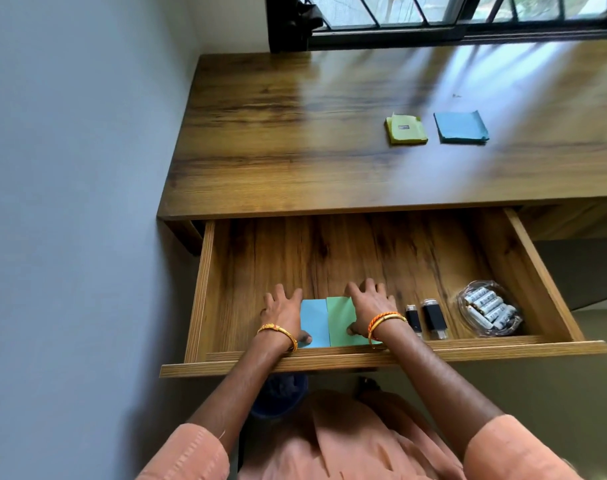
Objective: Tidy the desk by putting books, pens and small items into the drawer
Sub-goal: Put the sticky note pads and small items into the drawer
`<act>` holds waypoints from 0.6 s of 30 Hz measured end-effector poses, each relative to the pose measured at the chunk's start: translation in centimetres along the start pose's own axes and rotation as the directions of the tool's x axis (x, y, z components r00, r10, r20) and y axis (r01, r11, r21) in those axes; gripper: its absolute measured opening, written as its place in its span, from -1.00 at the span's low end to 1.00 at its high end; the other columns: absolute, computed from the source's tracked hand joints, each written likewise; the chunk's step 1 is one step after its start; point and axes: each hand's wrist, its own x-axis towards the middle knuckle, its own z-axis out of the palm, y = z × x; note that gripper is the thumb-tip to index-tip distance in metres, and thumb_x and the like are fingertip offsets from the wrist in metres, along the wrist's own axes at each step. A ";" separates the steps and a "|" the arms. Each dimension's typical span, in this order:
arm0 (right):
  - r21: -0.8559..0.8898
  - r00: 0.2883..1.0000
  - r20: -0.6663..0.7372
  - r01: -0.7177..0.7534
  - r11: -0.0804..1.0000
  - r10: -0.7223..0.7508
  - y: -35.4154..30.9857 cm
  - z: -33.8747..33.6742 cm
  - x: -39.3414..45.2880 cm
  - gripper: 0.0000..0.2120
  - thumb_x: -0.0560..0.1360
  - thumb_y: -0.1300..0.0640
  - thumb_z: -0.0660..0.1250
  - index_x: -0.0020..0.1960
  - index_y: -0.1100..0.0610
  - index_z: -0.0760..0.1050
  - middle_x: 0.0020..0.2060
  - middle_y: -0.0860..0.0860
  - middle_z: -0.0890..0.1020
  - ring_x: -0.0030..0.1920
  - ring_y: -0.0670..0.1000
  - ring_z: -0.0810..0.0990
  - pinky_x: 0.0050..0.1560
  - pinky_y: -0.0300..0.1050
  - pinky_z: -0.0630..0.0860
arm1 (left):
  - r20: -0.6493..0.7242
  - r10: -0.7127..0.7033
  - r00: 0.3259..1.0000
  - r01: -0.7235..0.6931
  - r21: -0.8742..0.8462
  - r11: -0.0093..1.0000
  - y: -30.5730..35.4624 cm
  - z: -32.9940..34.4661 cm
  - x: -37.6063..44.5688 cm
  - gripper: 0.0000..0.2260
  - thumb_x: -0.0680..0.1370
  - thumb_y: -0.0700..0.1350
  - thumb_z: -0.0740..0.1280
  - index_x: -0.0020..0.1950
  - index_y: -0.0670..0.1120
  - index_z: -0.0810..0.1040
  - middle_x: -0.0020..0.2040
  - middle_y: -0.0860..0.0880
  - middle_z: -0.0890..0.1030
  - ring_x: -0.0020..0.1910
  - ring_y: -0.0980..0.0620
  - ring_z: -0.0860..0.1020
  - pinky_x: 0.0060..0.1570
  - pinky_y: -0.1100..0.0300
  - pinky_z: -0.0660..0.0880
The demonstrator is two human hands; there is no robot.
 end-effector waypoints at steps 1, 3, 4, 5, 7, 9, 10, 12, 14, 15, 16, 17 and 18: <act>-0.005 1.000 0.004 0.004 1.000 -0.004 0.0 0.0 0.0 -0.24 0.37 0.04 0.48 0.44 0.03 0.15 0.42 0.16 0.21 0.43 0.23 0.16 0.39 0.22 0.21 | 0.000 -0.009 1.000 0.009 0.002 1.000 0.0 0.0 0.0 -0.25 0.33 -0.02 0.55 0.41 0.00 0.25 0.44 -0.15 0.17 0.40 -0.19 0.21 0.27 -0.05 0.40; -0.014 1.000 0.012 0.015 1.000 -0.015 0.1 -0.1 0.2 -0.23 0.37 0.03 0.48 0.45 0.03 0.14 0.42 0.16 0.20 0.43 0.23 0.16 0.39 0.23 0.19 | 0.003 -0.024 1.000 0.024 0.007 1.000 0.2 0.0 0.1 -0.25 0.32 -0.01 0.55 0.41 0.00 0.25 0.44 -0.15 0.18 0.40 -0.19 0.21 0.26 -0.05 0.41; -0.023 1.000 0.014 0.020 1.000 -0.020 0.1 -0.2 0.3 -0.23 0.37 0.03 0.48 0.45 0.03 0.13 0.43 0.16 0.20 0.44 0.23 0.16 0.40 0.23 0.19 | 0.008 -0.031 1.000 0.030 0.012 0.999 0.2 0.0 0.2 -0.24 0.32 0.01 0.55 0.41 0.00 0.25 0.44 -0.15 0.18 0.40 -0.19 0.21 0.27 -0.05 0.41; -0.037 0.999 0.021 0.026 0.999 -0.025 0.1 -0.2 0.4 -0.23 0.37 0.02 0.47 0.45 0.03 0.13 0.43 0.16 0.20 0.43 0.23 0.16 0.40 0.23 0.19 | 0.016 -0.037 0.999 0.037 0.022 0.999 0.3 -0.1 0.2 -0.24 0.32 0.03 0.55 0.42 0.01 0.25 0.44 -0.15 0.18 0.40 -0.19 0.21 0.27 -0.05 0.40; -0.054 0.998 0.053 0.041 0.998 -0.038 0.2 -0.6 0.5 -0.24 0.37 -0.01 0.47 0.44 0.03 0.15 0.43 0.17 0.21 0.43 0.23 0.17 0.40 0.23 0.18 | 0.039 -0.053 0.998 0.050 0.059 0.997 0.4 -0.4 0.2 -0.24 0.32 0.08 0.53 0.42 0.02 0.24 0.44 -0.15 0.18 0.40 -0.18 0.21 0.28 -0.05 0.38; 0.020 0.996 0.085 0.030 0.999 -0.031 0.4 -1.7 0.7 -0.31 0.39 -0.05 0.44 0.41 0.05 0.22 0.41 0.16 0.24 0.42 0.23 0.20 0.38 0.22 0.18 | 0.033 -0.060 0.998 0.055 0.123 0.991 1.0 -1.2 0.3 -0.24 0.32 0.16 0.51 0.42 0.02 0.25 0.44 -0.15 0.16 0.39 -0.17 0.21 0.29 -0.03 0.32; 0.108 0.998 0.059 0.011 0.994 -0.018 0.8 -2.7 1.0 -0.38 0.40 -0.06 0.42 0.38 0.06 0.28 0.38 0.16 0.30 0.39 0.22 0.26 0.36 0.18 0.23 | 0.004 -0.060 0.998 0.059 0.149 0.987 1.6 -2.0 0.3 -0.25 0.33 0.19 0.49 0.41 0.03 0.26 0.44 -0.15 0.16 0.39 -0.17 0.20 0.29 -0.03 0.30; 0.356 0.993 -0.116 0.018 0.934 0.025 2.0 -5.9 1.9 -0.59 0.42 -0.01 0.39 0.21 0.11 0.46 0.21 0.14 0.50 0.23 0.16 0.46 0.22 0.03 0.40 | -0.091 -0.030 0.995 0.042 0.140 0.989 3.3 -4.1 0.8 -0.36 0.39 0.20 0.42 0.38 0.03 0.30 0.40 -0.13 0.23 0.36 -0.15 0.25 0.26 -0.01 0.28; 0.579 0.941 -0.314 0.087 0.811 0.123 3.9 -10.6 3.0 -0.82 0.42 0.09 0.38 -0.04 0.15 0.58 -0.03 0.11 0.65 0.01 0.10 0.60 0.03 -0.08 0.52 | -0.194 0.046 0.980 -0.044 0.015 0.999 5.9 -7.1 1.8 -0.56 0.47 0.15 0.35 0.28 0.01 0.41 0.28 -0.10 0.39 0.27 -0.11 0.39 0.19 0.02 0.36; 0.638 0.909 -0.373 0.108 0.763 0.184 5.1 -13.3 3.8 -0.86 0.42 0.12 0.37 -0.08 0.17 0.60 -0.09 0.12 0.67 -0.03 0.09 0.62 -0.01 -0.11 0.51 | -0.244 0.087 0.966 -0.108 -0.073 0.991 7.5 -8.8 2.6 -0.66 0.51 0.11 0.32 0.22 -0.02 0.47 0.20 -0.09 0.47 0.20 -0.10 0.46 0.12 0.05 0.42; 0.671 0.882 -0.405 0.108 0.733 0.242 6.4 -15.9 4.8 -0.86 0.44 0.13 0.37 -0.07 0.18 0.62 -0.10 0.13 0.68 -0.03 0.09 0.62 -0.01 -0.14 0.50 | -0.294 0.120 0.948 -0.169 -0.148 0.974 9.1 -10.5 3.6 -0.73 0.53 0.07 0.29 0.15 -0.05 0.51 0.13 -0.09 0.52 0.12 -0.10 0.52 0.04 0.08 0.46; 0.692 0.854 -0.423 0.088 0.716 0.304 8.1 -18.3 6.3 -0.83 0.45 0.12 0.37 -0.03 0.19 0.62 -0.06 0.14 0.67 0.01 0.10 0.61 0.02 -0.15 0.48 | -0.356 0.143 0.923 -0.220 -0.185 0.958 10.9 -12.1 5.0 -0.76 0.55 0.03 0.27 0.10 -0.08 0.53 0.08 -0.10 0.56 0.06 -0.10 0.55 -0.02 0.09 0.47; 0.706 0.823 -0.432 0.054 0.706 0.369 9.9 -20.4 7.9 -0.78 0.45 0.09 0.36 0.02 0.19 0.61 0.00 0.15 0.66 0.08 0.12 0.59 0.07 -0.15 0.46 | -0.420 0.152 0.895 -0.254 -0.199 0.947 12.7 -13.6 6.5 -0.77 0.56 0.01 0.26 0.09 -0.10 0.55 0.06 -0.11 0.58 0.03 -0.12 0.56 -0.04 0.09 0.48</act>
